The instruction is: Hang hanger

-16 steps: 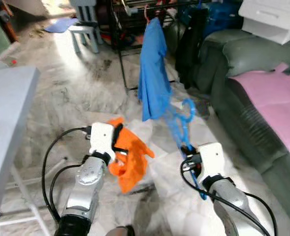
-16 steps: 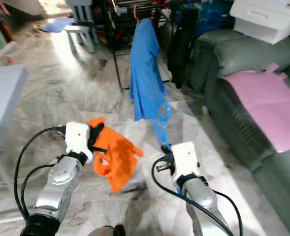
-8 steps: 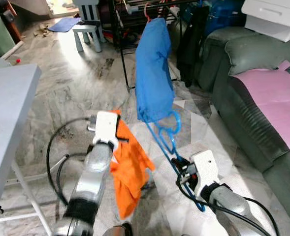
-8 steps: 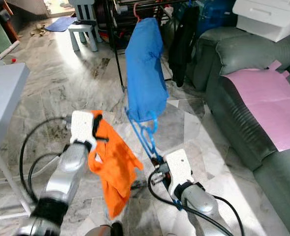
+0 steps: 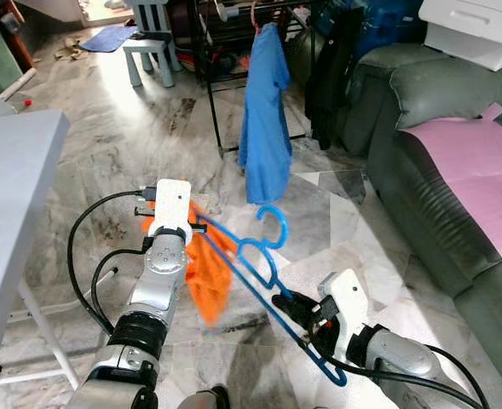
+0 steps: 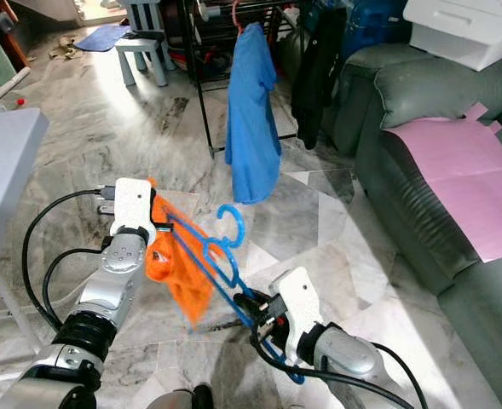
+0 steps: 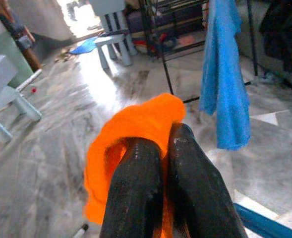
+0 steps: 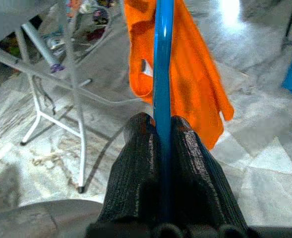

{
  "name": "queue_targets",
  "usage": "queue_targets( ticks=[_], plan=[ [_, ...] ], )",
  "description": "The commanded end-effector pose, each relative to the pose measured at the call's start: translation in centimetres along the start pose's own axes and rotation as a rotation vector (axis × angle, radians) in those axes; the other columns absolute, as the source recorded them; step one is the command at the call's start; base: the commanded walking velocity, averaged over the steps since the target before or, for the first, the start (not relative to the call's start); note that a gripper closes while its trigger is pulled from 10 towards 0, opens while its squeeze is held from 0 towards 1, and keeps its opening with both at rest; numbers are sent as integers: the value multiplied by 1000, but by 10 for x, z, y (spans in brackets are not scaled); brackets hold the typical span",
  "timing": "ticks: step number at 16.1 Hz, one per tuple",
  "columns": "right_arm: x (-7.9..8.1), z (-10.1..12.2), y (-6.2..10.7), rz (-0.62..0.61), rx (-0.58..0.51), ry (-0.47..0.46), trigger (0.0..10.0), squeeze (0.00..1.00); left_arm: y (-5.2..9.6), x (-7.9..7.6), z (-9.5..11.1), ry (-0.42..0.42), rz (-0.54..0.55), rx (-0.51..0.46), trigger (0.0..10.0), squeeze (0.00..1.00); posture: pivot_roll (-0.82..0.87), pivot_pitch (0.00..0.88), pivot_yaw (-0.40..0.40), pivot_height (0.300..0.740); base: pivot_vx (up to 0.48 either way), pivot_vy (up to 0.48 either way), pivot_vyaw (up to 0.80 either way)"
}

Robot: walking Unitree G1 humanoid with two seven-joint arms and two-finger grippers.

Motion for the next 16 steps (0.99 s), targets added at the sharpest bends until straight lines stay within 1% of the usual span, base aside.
queue_targets(
  ticks=[1, 4, 6, 7, 8, 10, 11, 14, 16],
  plan=[
    [3, 4, 1, 32, -9, -9, 10000, 0, -4, 5, 10, 0, 23, -38, 10000, 0, -114, 100, 49, 740, 0, 0, 0],
    [4, 3, 1, 54, -4, -19, 10000, 0, -2, 3, 17, 13, 26, -61, 10000, 0, -109, 100, 45, 740, 0, 0, 0],
    [6, 0, 2, 69, 11, -29, 10000, 0, -3, 7, 18, 6, 53, -76, 10000, 0, -108, 102, 43, 740, 0, 0, 0],
    [7, -2, 2, 83, 22, -35, 10000, 0, -4, 10, 18, 23, 68, -74, 10000, 0, -109, 101, 41, 740, 0, 0, 0],
    [7, -2, 2, 86, 27, -36, 10000, 0, -5, 12, 20, 23, 76, -77, 10000, 0, -110, 102, 41, 740, 0, 0, 0],
    [6, -5, 3, 88, 37, -39, 10000, 0, -8, 12, 26, 45, 71, -81, 10000, 0, -110, 102, 42, 740, 0, 0, 0],
    [6, -7, 2, 87, 41, -76, 10000, 0, -8, 9, 34, 54, 73, -101, 10000, 0, -107, 101, 43, 740, 0, 0, 0],
    [9, -9, 1, 113, 46, -87, 10000, 0, -8, 12, 36, 58, 98, -112, 10000, 0, -103, 102, 38, 740, 0, 0, 0],
    [12, -12, 1, 145, 60, -102, 10000, 0, -7, 12, 35, 69, 99, -102, 10000, 0, -104, 103, 35, 740, 0, 0, 0]
  ],
)
Point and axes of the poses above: a point about 5 cm out from each wrist's last joint towards the gripper, its own y axis pointing back from the gripper into the wrist, its own z axis along the axis of the wrist's last joint, x = y × z, the point moved 2 cm from there along -y, pointing out of the wrist towards the gripper, and after that the axes turned 7 degrees about y, right-handed, at the moved point
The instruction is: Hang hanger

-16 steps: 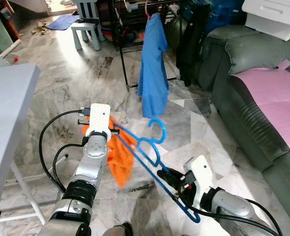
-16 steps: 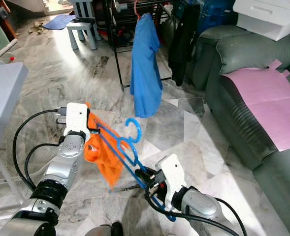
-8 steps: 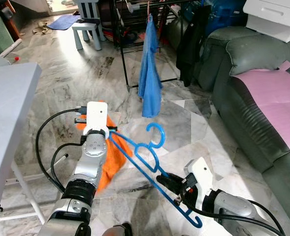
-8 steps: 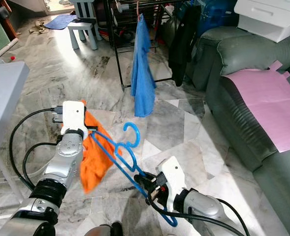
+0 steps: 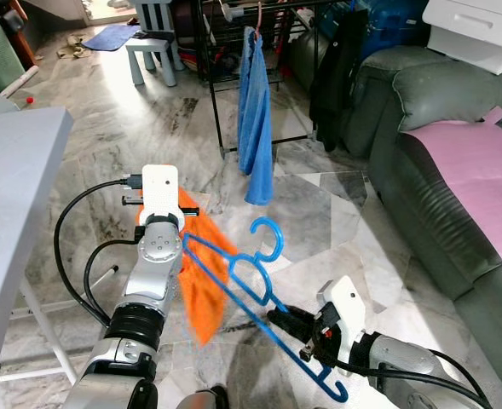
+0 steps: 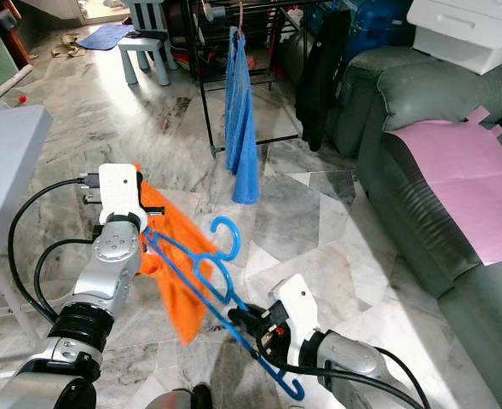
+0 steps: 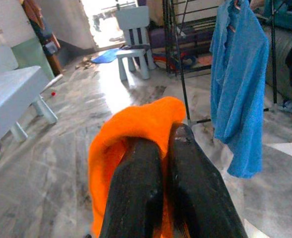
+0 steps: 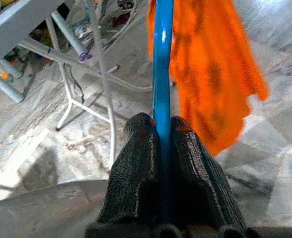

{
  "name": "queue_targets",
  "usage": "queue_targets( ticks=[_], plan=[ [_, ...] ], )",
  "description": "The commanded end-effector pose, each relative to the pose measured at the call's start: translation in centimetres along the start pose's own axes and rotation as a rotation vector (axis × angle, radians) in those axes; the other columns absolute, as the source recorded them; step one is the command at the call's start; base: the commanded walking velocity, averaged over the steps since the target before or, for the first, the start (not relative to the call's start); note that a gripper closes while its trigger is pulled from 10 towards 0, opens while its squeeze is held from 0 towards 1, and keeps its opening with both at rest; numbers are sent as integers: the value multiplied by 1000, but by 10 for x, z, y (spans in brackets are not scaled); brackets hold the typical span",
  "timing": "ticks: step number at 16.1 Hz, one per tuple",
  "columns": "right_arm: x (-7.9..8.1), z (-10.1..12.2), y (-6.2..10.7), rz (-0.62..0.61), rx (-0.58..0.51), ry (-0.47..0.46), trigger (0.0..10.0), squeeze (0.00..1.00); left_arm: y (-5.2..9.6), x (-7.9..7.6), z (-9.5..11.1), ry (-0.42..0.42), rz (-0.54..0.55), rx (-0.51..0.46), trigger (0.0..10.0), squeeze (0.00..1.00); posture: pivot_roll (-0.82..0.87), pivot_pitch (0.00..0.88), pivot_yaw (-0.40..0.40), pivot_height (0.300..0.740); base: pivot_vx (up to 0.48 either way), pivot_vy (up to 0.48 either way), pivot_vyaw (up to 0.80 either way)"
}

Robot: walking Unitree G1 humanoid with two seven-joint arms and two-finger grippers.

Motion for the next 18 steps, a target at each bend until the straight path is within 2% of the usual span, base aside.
queue_targets(
  ticks=[1, 5, 7, 10, 12, 14, 18],
  plan=[
    [3, -2, -2, 31, 13, -9, 10000, 0, -2, 0, 11, 14, 1, -31, 10000, 0, -104, 104, 33, 740, 0, 0, 0],
    [-20, -8, 0, -105, 22, -7, 10000, 0, 4, -8, 26, 113, -87, -34, 10000, 0, -101, 109, 29, 740, 0, 0, 0],
    [-35, -2, 4, -165, 8, 10, 10000, 0, 10, -7, 36, 120, -109, -62, 10000, 0, -96, 110, 26, 740, 0, 0, 0],
    [-47, 7, 4, -189, 1, 26, 10000, 0, 16, -9, 38, 148, -138, -49, 10000, 0, -91, 108, 19, 740, 0, 0, 0],
    [-50, 16, 3, -197, -23, 39, 10000, 0, 19, -12, 35, 140, -138, -29, 10000, 0, -96, 106, 17, 740, 0, 0, 0],
    [-51, 15, 3, -198, -19, 39, 10000, 0, 21, -19, 37, 153, -178, -37, 10000, 0, -95, 105, 17, 740, 0, 0, 0],
    [-41, 15, 2, -143, -22, 29, 10000, 0, 21, -30, 41, 117, -207, -34, 10000, 0, -98, 105, 23, 740, 0, 0, 0]
  ],
)
Point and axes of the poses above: a point about 5 cm out from each wrist's last joint towards the gripper, its own y axis pointing back from the gripper into the wrist, its own z axis along the axis of the wrist's last joint, x = y × z, the point moved 2 cm from there along -y, pointing out of the wrist towards the gripper, and after that the axes turned 7 degrees about y, right-handed, at the moved point
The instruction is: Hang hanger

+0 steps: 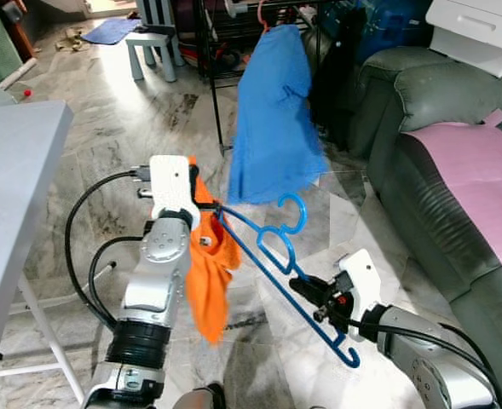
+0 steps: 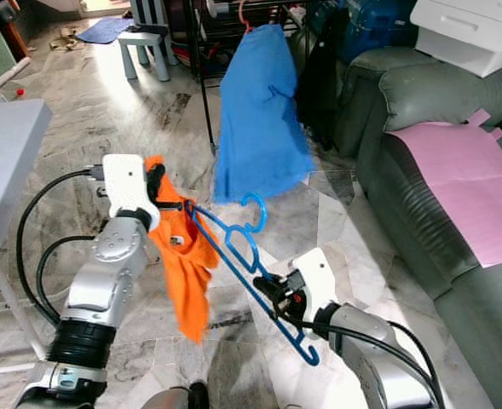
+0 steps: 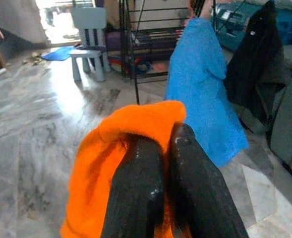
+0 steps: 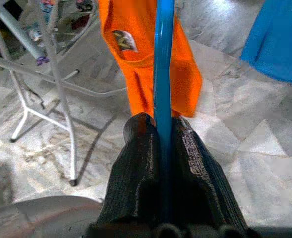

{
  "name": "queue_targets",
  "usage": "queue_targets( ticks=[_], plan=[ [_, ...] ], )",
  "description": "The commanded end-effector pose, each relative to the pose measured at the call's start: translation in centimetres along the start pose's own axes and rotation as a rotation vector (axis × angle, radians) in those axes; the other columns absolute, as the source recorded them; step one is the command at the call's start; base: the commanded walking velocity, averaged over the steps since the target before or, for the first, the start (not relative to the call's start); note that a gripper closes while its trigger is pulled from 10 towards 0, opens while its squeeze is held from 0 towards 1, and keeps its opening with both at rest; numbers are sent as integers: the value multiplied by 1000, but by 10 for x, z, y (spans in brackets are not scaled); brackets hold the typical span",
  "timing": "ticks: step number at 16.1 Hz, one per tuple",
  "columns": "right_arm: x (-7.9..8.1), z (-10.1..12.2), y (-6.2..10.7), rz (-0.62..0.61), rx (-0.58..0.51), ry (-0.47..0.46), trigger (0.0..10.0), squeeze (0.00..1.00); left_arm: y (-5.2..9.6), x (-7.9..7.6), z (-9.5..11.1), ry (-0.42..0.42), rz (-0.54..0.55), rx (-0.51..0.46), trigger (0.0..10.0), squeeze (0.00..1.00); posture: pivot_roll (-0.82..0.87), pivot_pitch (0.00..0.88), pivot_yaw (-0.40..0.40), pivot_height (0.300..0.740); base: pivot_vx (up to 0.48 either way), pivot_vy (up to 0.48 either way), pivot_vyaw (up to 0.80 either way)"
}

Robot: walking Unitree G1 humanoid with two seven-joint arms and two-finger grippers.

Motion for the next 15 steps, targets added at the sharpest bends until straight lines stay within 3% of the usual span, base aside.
queue_targets(
  ticks=[1, 7, 15],
  plan=[
    [5, 0, 3, 31, 4, 0, 10000, 0, -2, -4, 12, -15, -16, -43, 10000, 0, -96, 105, 24, 740, 0, 0, 0],
    [20, -10, 12, 162, 59, -9, 10000, 0, -3, -2, 13, -71, -25, -64, 10000, 0, -97, 106, 28, 740, 0, 0, 0],
    [-4, -21, -11, -1, 93, -29, 10000, 0, 17, -24, 24, -30, -195, -81, 10000, 0, -75, 101, 23, 740, 0, 0, 0]
  ],
)
Point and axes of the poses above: a point about 5 cm out from each wrist's last joint towards the gripper, its own y axis pointing back from the gripper into the wrist, its own z axis along the axis of the wrist's last joint, x = y × z, the point moved 2 cm from there along -y, pointing out of the wrist towards the gripper, and after that the axes turned 7 degrees about y, right-handed, at the moved point
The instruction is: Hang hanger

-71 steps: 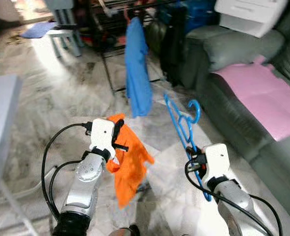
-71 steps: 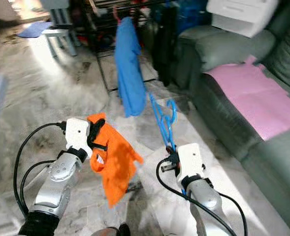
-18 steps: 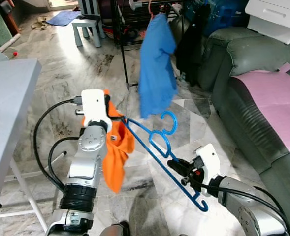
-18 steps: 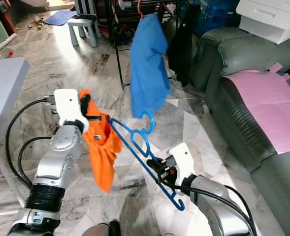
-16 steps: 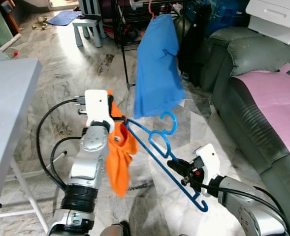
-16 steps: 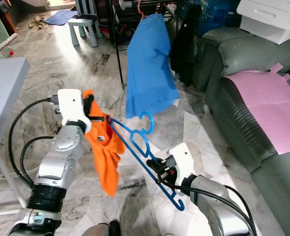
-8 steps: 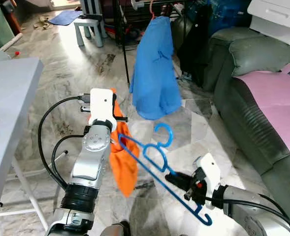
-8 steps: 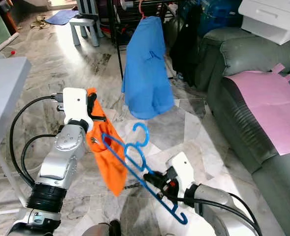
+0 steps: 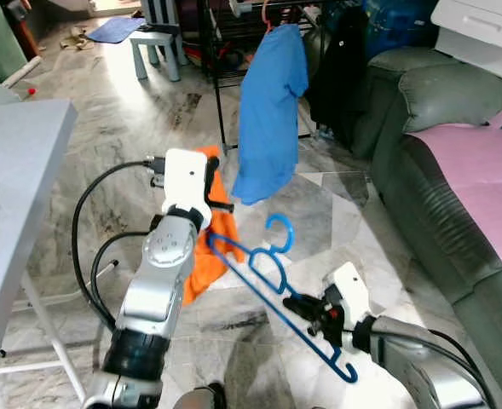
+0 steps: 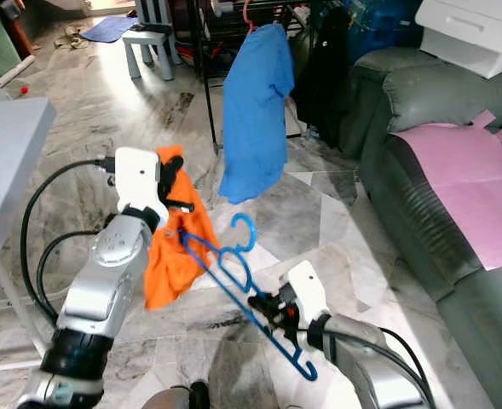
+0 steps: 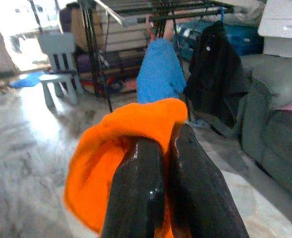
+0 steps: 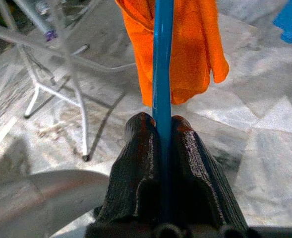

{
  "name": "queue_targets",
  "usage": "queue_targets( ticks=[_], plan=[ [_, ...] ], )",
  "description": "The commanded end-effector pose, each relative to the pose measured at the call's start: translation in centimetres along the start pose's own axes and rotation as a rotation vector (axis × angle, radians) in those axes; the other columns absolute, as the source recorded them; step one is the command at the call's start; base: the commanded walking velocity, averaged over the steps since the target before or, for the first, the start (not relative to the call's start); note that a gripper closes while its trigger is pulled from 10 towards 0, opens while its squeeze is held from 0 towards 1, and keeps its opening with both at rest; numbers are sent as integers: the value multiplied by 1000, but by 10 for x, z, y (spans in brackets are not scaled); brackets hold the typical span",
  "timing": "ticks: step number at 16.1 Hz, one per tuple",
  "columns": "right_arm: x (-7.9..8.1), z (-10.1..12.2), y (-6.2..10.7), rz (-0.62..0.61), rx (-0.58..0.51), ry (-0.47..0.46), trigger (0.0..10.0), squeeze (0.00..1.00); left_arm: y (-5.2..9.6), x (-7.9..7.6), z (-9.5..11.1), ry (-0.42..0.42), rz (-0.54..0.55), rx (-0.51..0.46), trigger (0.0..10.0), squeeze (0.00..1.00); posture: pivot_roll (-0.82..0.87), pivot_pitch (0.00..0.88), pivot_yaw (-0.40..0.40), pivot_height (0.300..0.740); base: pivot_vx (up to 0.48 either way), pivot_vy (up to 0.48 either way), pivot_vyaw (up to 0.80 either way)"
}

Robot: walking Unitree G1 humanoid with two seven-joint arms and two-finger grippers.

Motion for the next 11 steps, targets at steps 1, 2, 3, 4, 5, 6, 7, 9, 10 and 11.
queue_targets(
  ticks=[1, 2, 3, 4, 5, 6, 7, 9, 10, 11],
  plan=[
    [-13, 3, -2, -70, -11, -7, 10000, 0, 4, -10, 13, 20, -57, -31, 10000, 0, -70, 99, 21, 740, 0, 0, 0],
    [-21, 7, -5, -113, -35, -25, 10000, 0, 6, -19, 16, 32, -103, -28, 10000, 0, -64, 98, 19, 740, 0, 0, 0],
    [-25, 11, -6, -130, -49, -27, 10000, 0, 8, -26, 13, 32, -152, -14, 10000, 0, -64, 98, 19, 740, 0, 0, 0],
    [-29, 15, -9, -147, -62, -23, 10000, 0, 12, -35, 9, 27, -224, 3, 10000, 0, -62, 95, 17, 740, 0, 0, 0],
    [-31, 21, -11, -151, -77, -12, 10000, 0, 16, -44, 2, 21, -294, 33, 10000, 0, -64, 93, 17, 740, 0, 0, 0],
    [-33, 28, -14, -148, -97, -7, 10000, 0, 23, -56, -5, -9, -386, 53, 10000, 0, -65, 91, 17, 740, 0, 0, 0],
    [-32, 33, -16, -136, -115, -2, 10000, 0, 27, -61, -10, -38, -426, 70, 10000, 0, -66, 91, 17, 740, 0, 0, 0],
    [-28, 41, -20, -107, -146, 2, 10000, 0, 33, -70, -15, -30, -503, 95, 10000, 0, -66, 90, 18, 740, 0, 0, 0],
    [-25, 44, -22, -84, -159, 3, 10000, 0, 36, -76, -11, -80, -564, 49, 10000, 0, -65, 89, 18, 740, 0, 0, 0],
    [-25, 41, -24, -89, -145, -5, 10000, 0, 38, -82, -5, -104, -605, 1, 10000, 0, -64, 90, 18, 740, 0, 0, 0]
  ],
)
Point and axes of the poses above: a point about 5 cm out from each wrist's last joint towards the gripper, its own y axis pointing back from the gripper into the wrist, its own z axis along the axis of the wrist's last joint, x = y × z, the point moved 2 cm from there along -y, pointing out of the wrist towards the gripper, and after that the axes turned 7 degrees about y, right-handed, at the moved point
